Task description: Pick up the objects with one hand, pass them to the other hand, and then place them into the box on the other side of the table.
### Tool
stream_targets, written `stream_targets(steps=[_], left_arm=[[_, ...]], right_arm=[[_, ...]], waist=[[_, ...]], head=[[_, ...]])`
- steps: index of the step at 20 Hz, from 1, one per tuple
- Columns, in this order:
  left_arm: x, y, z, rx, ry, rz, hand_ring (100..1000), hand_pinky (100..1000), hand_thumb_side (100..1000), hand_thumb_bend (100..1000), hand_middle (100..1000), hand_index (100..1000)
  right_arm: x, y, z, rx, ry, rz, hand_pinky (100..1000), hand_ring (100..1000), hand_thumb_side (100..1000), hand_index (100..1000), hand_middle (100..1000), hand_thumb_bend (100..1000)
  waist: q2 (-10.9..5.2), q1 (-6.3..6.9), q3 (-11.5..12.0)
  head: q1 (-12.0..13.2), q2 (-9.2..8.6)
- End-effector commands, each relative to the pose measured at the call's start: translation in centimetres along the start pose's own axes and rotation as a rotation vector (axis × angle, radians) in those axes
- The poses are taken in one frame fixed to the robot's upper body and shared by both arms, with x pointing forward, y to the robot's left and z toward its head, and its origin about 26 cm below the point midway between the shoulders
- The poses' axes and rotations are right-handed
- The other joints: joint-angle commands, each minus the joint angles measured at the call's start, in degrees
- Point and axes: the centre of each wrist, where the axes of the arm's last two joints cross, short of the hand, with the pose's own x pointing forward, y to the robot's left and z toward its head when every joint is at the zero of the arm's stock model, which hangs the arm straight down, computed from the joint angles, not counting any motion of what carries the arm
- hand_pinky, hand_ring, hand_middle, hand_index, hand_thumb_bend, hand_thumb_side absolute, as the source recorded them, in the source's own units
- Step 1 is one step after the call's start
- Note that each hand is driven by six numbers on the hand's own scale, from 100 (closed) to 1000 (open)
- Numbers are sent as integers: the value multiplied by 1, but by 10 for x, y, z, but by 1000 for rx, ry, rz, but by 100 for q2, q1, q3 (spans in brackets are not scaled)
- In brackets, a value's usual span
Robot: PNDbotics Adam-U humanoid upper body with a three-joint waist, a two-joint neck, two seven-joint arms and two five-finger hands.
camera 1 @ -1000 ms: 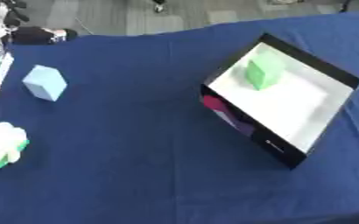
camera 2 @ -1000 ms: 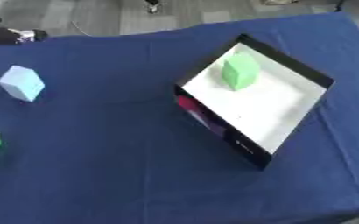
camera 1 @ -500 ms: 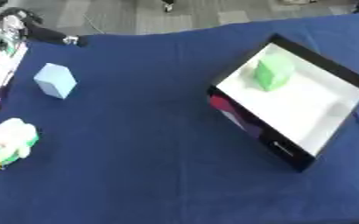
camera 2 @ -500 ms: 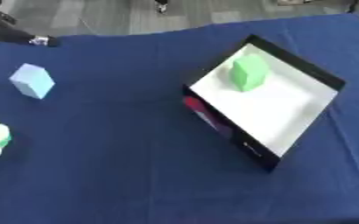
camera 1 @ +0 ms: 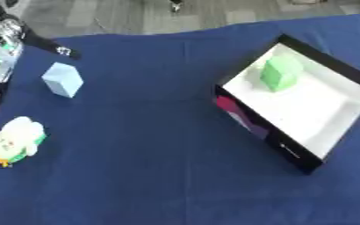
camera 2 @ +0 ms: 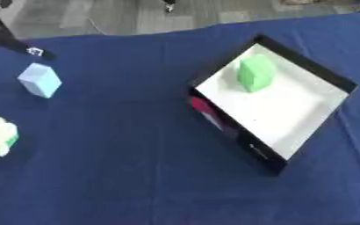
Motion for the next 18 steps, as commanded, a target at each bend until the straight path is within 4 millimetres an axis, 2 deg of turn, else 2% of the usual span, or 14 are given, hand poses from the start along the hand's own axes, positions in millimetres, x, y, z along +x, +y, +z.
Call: stream_targets(steps=[1,7,18], left_arm=[[-9,27,2,-10,47,38,918,962,380,955,804,885],[-12,24,-4,-57,61,30,934,988,414,973,828,855],[-19,12,-14,-104,115,-20,940,997,418,972,846,829]], right_arm=[[11,-8,-3,-9,-14,36,983,963,176,975,880,321],[8,-6,-2,-4,-1,40,983,962,179,973,878,318],[5,-5,-1,-5,13,48,986,959,190,971,873,302]], waist=[[-64,54,7],[-31,55,1],[-2,71,-6]], head=[[22,-12],[77,-12],[150,-12]])
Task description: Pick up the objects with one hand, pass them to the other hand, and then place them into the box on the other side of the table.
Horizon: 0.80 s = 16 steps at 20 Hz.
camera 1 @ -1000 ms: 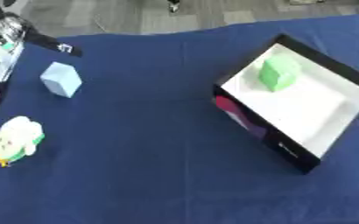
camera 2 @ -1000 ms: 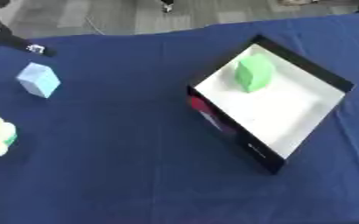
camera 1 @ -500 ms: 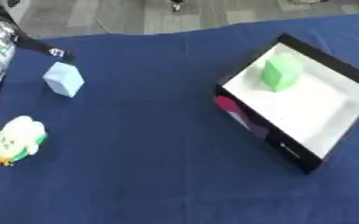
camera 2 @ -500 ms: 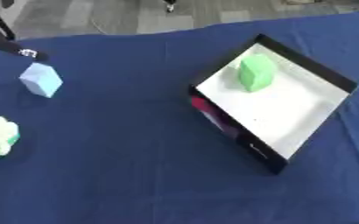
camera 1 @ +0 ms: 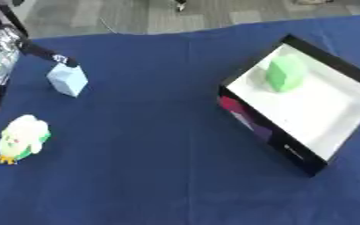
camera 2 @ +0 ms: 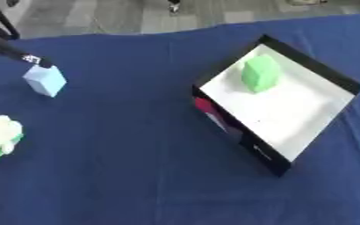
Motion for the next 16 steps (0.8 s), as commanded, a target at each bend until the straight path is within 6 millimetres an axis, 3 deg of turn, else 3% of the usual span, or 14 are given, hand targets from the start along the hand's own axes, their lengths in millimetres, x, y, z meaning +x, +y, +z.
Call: stream_targets(steps=[1,16], left_arm=[[1,17,6,-42,44,42,940,997,418,972,846,829],[5,6,3,-120,11,30,944,994,416,944,846,811]], right_arm=[[9,-5,-2,-9,-18,31,987,959,190,970,872,301],[5,-5,0,-22,2,40,993,958,203,965,871,285]], waist=[[-3,52,-1],[63,52,-39]], head=[[34,-12],[160,-16]])
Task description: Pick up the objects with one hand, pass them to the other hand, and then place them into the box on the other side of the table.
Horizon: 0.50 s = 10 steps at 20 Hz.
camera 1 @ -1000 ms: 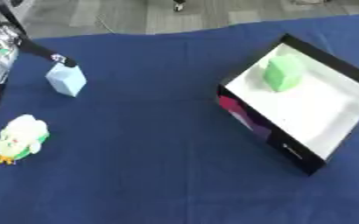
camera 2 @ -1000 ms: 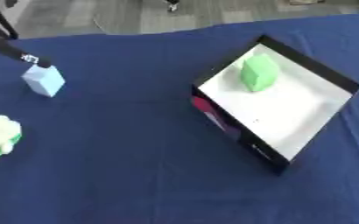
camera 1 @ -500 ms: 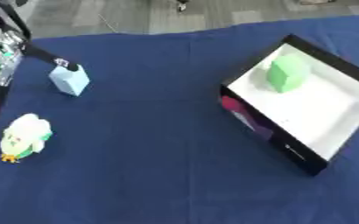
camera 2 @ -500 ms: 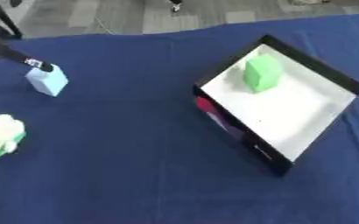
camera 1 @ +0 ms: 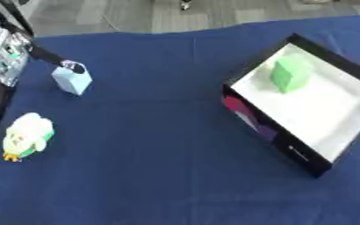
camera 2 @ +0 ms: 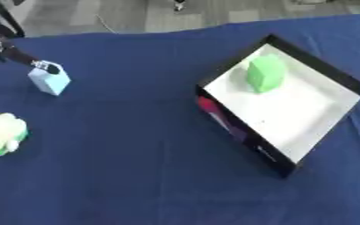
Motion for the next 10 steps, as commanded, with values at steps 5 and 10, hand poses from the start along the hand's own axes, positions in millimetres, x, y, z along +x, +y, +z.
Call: stream_targets(steps=[5,10], left_arm=[[4,7,3,-68,49,49,943,991,399,927,848,806],[4,5,2,-65,58,65,942,983,381,881,843,796]], right_arm=[[7,-5,-2,-11,-17,34,993,959,209,964,871,277],[7,-4,-1,-11,-19,38,997,961,216,965,873,264]], waist=[[49,58,-38],[92,73,-69]], head=[[92,-19],[151,-41]])
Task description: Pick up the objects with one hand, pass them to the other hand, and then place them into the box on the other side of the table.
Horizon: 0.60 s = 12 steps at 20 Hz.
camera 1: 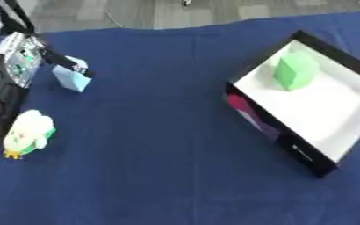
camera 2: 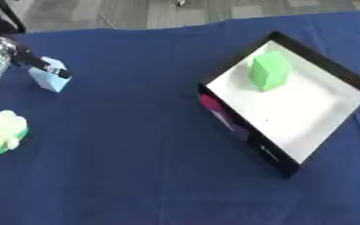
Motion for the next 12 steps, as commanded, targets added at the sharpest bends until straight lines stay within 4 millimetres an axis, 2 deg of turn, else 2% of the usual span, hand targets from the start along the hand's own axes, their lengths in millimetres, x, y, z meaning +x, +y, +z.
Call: stream_targets(steps=[1,8,12], left_arm=[[1,15,7,-34,48,72,942,982,379,877,842,792],[1,15,6,-21,62,91,942,978,355,823,846,775],[0,14,5,-24,70,102,940,973,307,741,843,751]], right_arm=[[8,-5,-2,-7,-22,28,997,961,217,965,873,261],[7,-4,-3,-1,-19,31,1000,964,225,967,875,247],[6,-4,-5,0,-17,35,1000,962,228,967,875,242]], waist=[[-3,70,-13],[47,96,-35],[59,100,-31]], head=[[56,-49],[111,-79],[115,-70]])
